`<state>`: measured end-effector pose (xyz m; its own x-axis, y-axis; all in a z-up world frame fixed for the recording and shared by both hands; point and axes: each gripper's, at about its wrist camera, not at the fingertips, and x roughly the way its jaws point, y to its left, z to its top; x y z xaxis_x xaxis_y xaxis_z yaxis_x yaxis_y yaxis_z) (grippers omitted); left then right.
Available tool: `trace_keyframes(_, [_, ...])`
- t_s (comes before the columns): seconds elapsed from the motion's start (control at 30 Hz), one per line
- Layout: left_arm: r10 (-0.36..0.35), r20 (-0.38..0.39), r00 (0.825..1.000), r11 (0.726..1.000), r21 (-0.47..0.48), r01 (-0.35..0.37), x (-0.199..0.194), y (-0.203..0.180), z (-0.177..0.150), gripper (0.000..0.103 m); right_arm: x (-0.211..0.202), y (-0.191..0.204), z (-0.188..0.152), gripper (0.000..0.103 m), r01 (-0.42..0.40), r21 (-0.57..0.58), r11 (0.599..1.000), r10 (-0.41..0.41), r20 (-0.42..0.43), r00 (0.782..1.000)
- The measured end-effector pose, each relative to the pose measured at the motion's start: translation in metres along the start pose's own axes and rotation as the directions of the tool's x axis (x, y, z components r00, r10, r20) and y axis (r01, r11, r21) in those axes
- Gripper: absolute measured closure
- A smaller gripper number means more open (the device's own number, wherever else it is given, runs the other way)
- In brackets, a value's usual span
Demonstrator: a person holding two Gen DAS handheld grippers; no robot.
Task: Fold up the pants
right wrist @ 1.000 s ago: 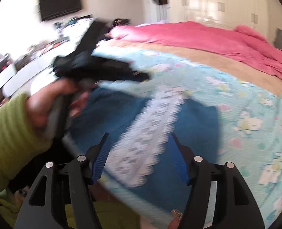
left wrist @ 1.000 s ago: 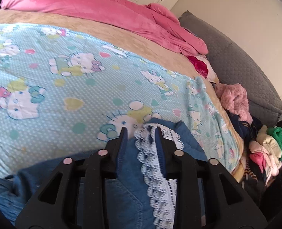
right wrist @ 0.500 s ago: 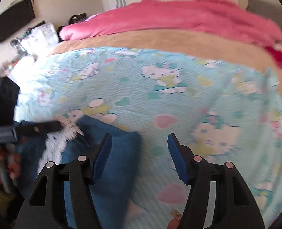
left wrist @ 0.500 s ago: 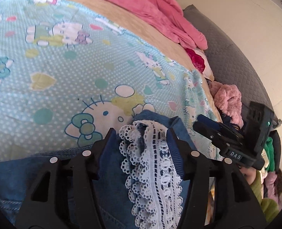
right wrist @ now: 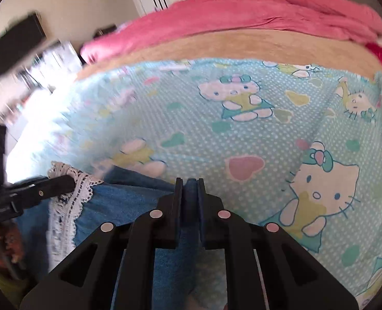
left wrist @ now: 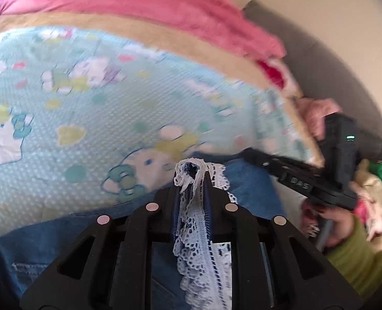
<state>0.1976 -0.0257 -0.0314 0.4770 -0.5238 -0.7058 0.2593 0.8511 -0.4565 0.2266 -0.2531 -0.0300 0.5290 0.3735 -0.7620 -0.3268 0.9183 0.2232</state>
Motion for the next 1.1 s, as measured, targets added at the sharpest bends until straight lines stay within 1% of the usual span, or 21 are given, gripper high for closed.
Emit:
trace_keyframes(0.03, [0.006,-0.009,1.0,1.0,-0.026,-0.006,0.006,0.006,-0.001,0.088,0.003,0.003,-0.001,0.089,0.042,-0.018,0.999,-0.042,-0.003,0.999])
trace_keyframes(0.07, [0.007,-0.012,1.0,0.999,-0.052,-0.007,0.008,0.011,-0.003,0.083,0.003,0.002,-0.001,0.084,0.056,-0.021,0.998,-0.056,0.004,0.998])
trace_keyframes(0.1, [0.005,-0.008,1.0,0.998,-0.065,-0.005,0.008,0.016,-0.004,0.078,0.0,0.0,-0.001,0.077,0.071,-0.019,0.997,-0.07,0.015,0.997])
trace_keyframes(0.13, [0.005,0.0,1.0,0.997,-0.077,-0.005,0.004,0.02,-0.006,0.073,-0.005,-0.001,-0.001,0.073,0.08,-0.016,0.997,-0.08,0.029,0.996])
trace_keyframes(0.2, [0.006,0.017,1.0,0.997,-0.081,-0.004,-0.006,0.022,-0.009,0.072,-0.024,-0.003,-0.004,0.056,0.084,-0.008,0.996,-0.083,0.07,0.994])
trace_keyframes(0.23, [0.014,0.031,0.999,0.997,-0.074,-0.012,-0.016,0.022,-0.009,0.072,-0.038,-0.003,-0.008,0.054,0.081,-0.011,0.997,-0.08,0.097,0.992])
trace_keyframes(0.3, [0.028,0.051,0.998,0.998,-0.062,-0.025,-0.03,0.018,-0.01,0.067,-0.055,-0.001,-0.014,0.054,0.074,-0.024,0.997,-0.07,0.13,0.989])
trace_keyframes(0.33, [0.039,0.063,0.997,0.998,-0.05,-0.035,-0.04,0.014,-0.013,0.061,-0.068,0.003,-0.02,0.052,0.068,-0.039,0.997,-0.061,0.15,0.987])
trace_keyframes(0.37, [0.049,0.071,0.996,0.998,-0.041,-0.046,-0.048,0.01,-0.016,0.054,-0.077,0.005,-0.025,0.042,0.067,-0.052,0.996,-0.057,0.166,0.984])
trace_keyframes(0.4, [0.063,0.077,0.995,0.998,-0.035,-0.06,-0.055,0.008,-0.019,0.051,-0.085,0.008,-0.03,0.035,0.067,-0.064,0.996,-0.055,0.179,0.982])
trace_keyframes(0.47, [0.076,0.084,0.994,0.997,-0.03,-0.074,-0.071,0.002,-0.033,0.041,-0.1,0.016,-0.044,0.034,0.071,-0.1,0.992,-0.051,0.196,0.979])
trace_keyframes(0.53, [0.093,0.082,0.992,0.996,-0.017,-0.092,-0.083,-0.004,-0.048,0.033,-0.109,0.025,-0.058,0.03,0.079,-0.137,0.987,-0.05,0.204,0.978])
trace_keyframes(0.57, [0.101,0.081,0.992,0.995,-0.011,-0.1,-0.085,-0.006,-0.052,0.031,-0.114,0.031,-0.067,0.03,0.083,-0.164,0.983,-0.049,0.203,0.978])
trace_keyframes(0.73, [0.17,0.052,0.984,0.985,0.021,-0.171,-0.1,-0.019,-0.089,0.03,-0.12,0.05,-0.102,0.03,0.088,-0.247,0.965,-0.045,0.175,0.984])
trace_keyframes(0.77, [0.17,0.045,0.984,0.985,0.021,-0.171,-0.1,-0.022,-0.096,0.03,-0.12,0.054,-0.11,0.03,0.091,-0.26,0.961,-0.047,0.171,0.984])
trace_keyframes(0.87, [0.113,0.013,0.994,0.994,0.012,-0.113,-0.094,-0.029,-0.111,0.03,-0.115,0.053,-0.12,0.03,0.074,-0.241,0.968,-0.04,0.142,0.989])
trace_keyframes(0.93, [0.042,-0.021,0.999,0.999,-0.02,-0.043,-0.087,-0.032,-0.121,0.03,-0.111,0.049,-0.125,0.03,0.052,-0.203,0.978,-0.028,0.118,0.993])
trace_keyframes(0.97, [0.033,-0.039,0.999,0.999,-0.024,-0.034,-0.082,-0.035,-0.125,0.03,-0.111,0.049,-0.126,0.03,0.047,-0.194,0.98,-0.025,0.118,0.993])
trace_keyframes(1.0, [0.051,-0.059,0.997,0.999,-0.009,-0.052,-0.075,-0.038,-0.129,0.03,-0.112,0.048,-0.127,0.03,0.047,-0.183,0.982,-0.026,0.12,0.992])
trace_keyframes(1.03, [0.064,-0.07,0.996,0.998,-0.002,-0.064,-0.07,-0.04,-0.132,0.033,-0.114,0.046,-0.128,0.03,0.055,-0.173,0.983,-0.033,0.124,0.992])
trace_keyframes(1.1, [0.061,-0.099,0.993,0.998,-0.014,-0.062,-0.055,-0.042,-0.136,0.052,-0.12,0.043,-0.129,0.03,0.055,-0.151,0.987,-0.033,0.139,0.99])
